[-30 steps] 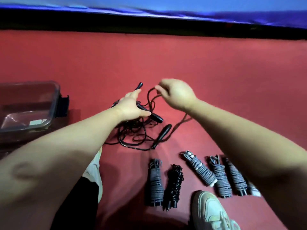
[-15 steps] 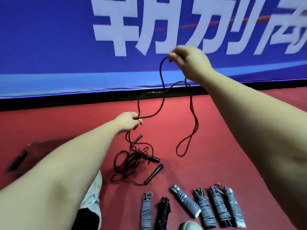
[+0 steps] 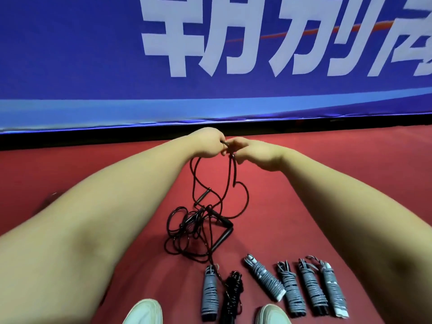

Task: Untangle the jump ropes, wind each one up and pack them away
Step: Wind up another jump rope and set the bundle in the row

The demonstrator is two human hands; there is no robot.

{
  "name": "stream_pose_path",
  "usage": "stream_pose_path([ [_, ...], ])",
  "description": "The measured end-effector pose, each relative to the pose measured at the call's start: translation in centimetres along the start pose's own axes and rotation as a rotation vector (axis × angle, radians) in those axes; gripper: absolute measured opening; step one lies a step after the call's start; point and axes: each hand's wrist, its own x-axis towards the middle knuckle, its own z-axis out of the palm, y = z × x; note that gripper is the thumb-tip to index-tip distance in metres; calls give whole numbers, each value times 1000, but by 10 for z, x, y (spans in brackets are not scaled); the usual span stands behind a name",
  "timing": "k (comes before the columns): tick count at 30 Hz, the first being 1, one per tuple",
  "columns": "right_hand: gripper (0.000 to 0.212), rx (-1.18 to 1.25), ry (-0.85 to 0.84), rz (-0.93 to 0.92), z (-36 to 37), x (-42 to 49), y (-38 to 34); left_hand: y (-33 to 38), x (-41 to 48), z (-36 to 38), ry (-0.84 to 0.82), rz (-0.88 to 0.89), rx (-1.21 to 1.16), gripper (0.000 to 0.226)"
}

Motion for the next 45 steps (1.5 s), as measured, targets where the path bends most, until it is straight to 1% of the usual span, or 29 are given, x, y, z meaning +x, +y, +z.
stream_pose_path([
  [3,35,299,33,49,3,23,7,-17,18,1,18,-35,69,31],
  [4,33,362,6,84,0,29,10,-22,24,3,15,-45,92,35],
  [5,40,411,-40,127,-2,39,16,-28,32,7,8,-53,109,40],
  [6,46,429,-89,162,-3,45,21,-34,39,10,5,-64,120,45],
  [7,45,411,-125,192,-1,52,27,-42,46,16,5,-74,115,47],
  [9,26,340,-141,230,7,59,33,-57,54,29,15,-74,52,43],
  [11,24,301,-43,214,8,68,36,-76,56,44,17,-32,-54,33],
  [13,30,347,168,144,-8,72,34,-99,50,66,11,12,-230,21],
  [15,31,355,418,65,-35,68,31,-122,37,91,38,7,-409,17],
  [18,31,163,748,-26,-68,62,38,-144,19,124,17,-36,-417,7],
  [20,32,60,894,-57,-68,60,47,-145,15,135,6,-67,-412,5],
  [22,33,-3,1015,-35,-64,57,60,-137,19,132,75,-104,-415,9],
  [23,31,-74,1039,42,-65,56,69,-130,23,126,138,-115,-445,12],
  [25,26,-315,953,366,-64,49,79,-115,30,105,275,-97,-505,16],
  [26,40,-438,856,498,-60,44,80,-106,34,92,316,-56,-500,17],
  [27,59,-542,754,504,-52,37,74,-96,37,78,331,3,-468,17],
  [28,73,-599,647,384,-42,36,70,-84,38,65,321,64,-411,16],
  [30,84,-525,372,100,-13,38,51,-62,40,47,321,155,-233,19],
  [31,81,-428,261,30,-2,40,44,-53,41,43,348,185,-133,22],
  [32,69,-316,194,-14,5,44,41,-45,41,40,381,204,-60,25],
  [33,48,-202,184,-34,11,48,38,-41,40,38,412,206,-23,25],
  [34,22,-108,220,-32,13,51,35,-41,39,37,439,196,-11,24],
  [35,10,-59,272,-32,13,53,32,-43,38,36,452,176,-16,22],
  [36,19,-59,314,-39,11,54,28,-49,36,37,449,155,-54,19],
  [38,20,-198,409,-116,5,54,9,-67,32,51,388,111,-217,4],
  [40,17,-219,569,-226,-7,53,-16,-89,25,84,226,42,-329,12],
  [42,23,-21,773,-290,-26,49,-36,-111,14,120,17,-58,-435,15],
  [43,22,13,849,-302,-36,48,-36,-121,8,132,-25,-102,-480,20],
  [45,19,-115,928,-203,-48,45,-20,-137,5,138,0,-181,-593,23],
])
